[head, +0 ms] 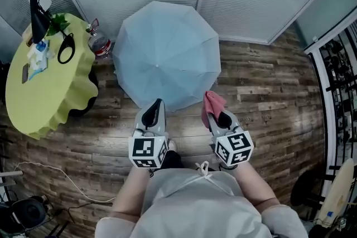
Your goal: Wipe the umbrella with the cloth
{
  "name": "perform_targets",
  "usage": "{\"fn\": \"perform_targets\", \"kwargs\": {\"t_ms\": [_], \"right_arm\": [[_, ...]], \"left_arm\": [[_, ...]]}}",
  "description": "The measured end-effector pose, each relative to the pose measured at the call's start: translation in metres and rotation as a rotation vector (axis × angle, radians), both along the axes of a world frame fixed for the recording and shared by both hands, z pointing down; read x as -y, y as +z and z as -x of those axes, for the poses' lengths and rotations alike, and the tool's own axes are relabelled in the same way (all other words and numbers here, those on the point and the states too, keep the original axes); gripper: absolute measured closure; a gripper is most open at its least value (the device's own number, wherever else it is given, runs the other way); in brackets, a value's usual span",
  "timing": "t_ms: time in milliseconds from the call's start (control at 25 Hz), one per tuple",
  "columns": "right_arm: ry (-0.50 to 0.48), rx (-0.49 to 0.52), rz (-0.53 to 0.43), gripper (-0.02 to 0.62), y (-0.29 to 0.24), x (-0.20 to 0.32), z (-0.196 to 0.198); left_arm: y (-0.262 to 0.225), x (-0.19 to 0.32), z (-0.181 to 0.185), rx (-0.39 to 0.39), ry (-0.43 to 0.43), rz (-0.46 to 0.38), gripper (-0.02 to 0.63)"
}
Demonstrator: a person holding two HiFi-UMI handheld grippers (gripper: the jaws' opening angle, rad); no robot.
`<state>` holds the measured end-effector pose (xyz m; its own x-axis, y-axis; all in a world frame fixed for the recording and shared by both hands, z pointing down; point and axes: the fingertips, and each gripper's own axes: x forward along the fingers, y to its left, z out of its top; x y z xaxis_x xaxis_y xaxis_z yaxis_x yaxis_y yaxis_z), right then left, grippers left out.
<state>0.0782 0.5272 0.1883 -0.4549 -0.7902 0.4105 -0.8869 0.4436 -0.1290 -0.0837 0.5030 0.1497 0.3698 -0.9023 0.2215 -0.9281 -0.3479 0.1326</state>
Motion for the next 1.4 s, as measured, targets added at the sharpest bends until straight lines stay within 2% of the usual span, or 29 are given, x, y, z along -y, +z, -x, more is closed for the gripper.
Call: {"fn": "perform_targets", "kwargs": {"t_ms": [200,400,560,800,960,1160,1400], "right_arm": [[-0.061,-0.01,0.009,0.541,-0.008,0.074,0.044],[-0.129,0.007,0.119,0.54,0.018,0.135,0.069],[-0.201,0.004,0.165,0.541,0.047,0.191,0.086],[-0.397,-0.036,0.198,0.54,0.083,0.3,0.105],[-0.515,-0.054,0.291,0.54,0.12,0.36,0.106],[-0.563,-0.07,0.416,0.54,0.194,0.429,0.12],[-0.564,-0.097,0.55,0.54,0.271,0.455,0.135]], "left_arm": [[0.003,0.074,0.05,-0.025,-0.069,0.012,0.6],[0.034,0.121,0.079,-0.044,-0.15,0.073,0.6],[0.059,0.157,0.098,-0.036,-0.233,0.12,0.6],[0.09,0.233,0.105,-0.04,-0.385,0.149,0.6],[0.115,0.281,0.096,-0.063,-0.485,0.19,0.6],[0.177,0.343,0.096,-0.076,-0.529,0.244,0.6],[0.253,0.365,0.095,-0.112,-0.529,0.341,0.6]]}}
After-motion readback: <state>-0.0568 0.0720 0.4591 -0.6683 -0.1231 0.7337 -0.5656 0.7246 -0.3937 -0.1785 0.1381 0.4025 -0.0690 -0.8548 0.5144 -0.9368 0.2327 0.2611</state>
